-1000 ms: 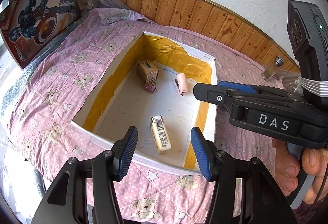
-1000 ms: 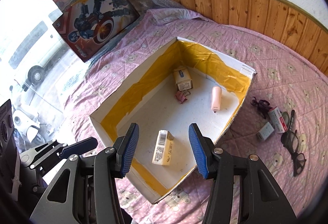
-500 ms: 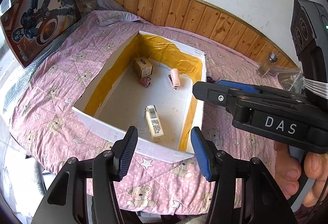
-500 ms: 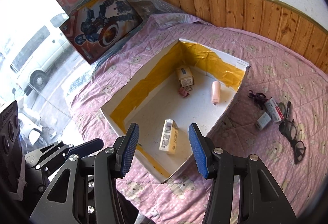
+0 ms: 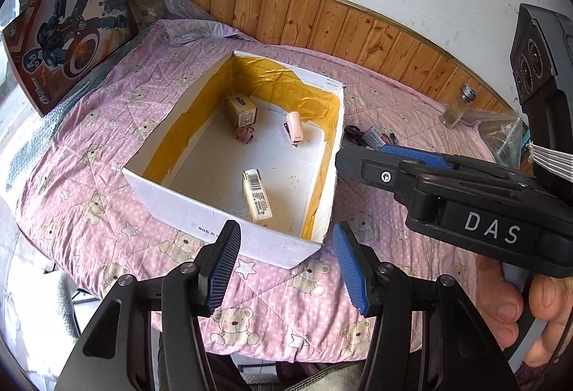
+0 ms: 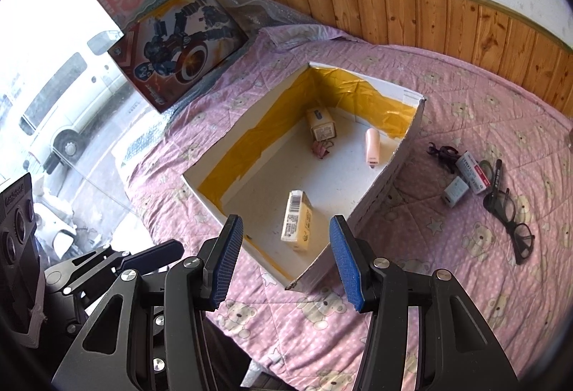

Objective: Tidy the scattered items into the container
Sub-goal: 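Withdraw both open tools from the box toward the remaining items on the bed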

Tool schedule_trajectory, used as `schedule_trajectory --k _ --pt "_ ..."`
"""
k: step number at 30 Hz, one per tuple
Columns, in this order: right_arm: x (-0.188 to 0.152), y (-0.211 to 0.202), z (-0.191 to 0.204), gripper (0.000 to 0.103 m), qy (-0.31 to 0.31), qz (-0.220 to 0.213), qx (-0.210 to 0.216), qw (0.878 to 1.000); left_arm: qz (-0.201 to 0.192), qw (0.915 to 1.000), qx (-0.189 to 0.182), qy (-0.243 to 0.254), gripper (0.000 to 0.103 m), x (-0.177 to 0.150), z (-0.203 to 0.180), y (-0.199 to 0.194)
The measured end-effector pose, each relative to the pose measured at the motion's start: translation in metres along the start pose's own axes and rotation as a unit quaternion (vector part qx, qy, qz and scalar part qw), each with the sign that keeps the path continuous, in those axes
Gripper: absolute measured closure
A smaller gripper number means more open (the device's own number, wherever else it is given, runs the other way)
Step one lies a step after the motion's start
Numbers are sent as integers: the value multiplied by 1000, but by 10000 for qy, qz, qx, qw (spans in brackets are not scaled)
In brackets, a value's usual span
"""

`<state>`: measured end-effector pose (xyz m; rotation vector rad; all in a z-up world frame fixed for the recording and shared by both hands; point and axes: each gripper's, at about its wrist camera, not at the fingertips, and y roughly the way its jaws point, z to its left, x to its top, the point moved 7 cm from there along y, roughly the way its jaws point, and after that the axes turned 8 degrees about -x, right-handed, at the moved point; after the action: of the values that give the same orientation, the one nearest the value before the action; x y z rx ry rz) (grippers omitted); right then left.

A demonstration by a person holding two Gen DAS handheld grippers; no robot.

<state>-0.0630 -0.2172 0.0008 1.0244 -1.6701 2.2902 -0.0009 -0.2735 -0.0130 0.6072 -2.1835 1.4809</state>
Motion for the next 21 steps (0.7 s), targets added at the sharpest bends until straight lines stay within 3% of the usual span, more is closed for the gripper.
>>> schedule_trajectory --k 21 --pt "-32 -21 -25 49 390 -145 148 9990 167 9993 -86 317 48 -23 -35 9"
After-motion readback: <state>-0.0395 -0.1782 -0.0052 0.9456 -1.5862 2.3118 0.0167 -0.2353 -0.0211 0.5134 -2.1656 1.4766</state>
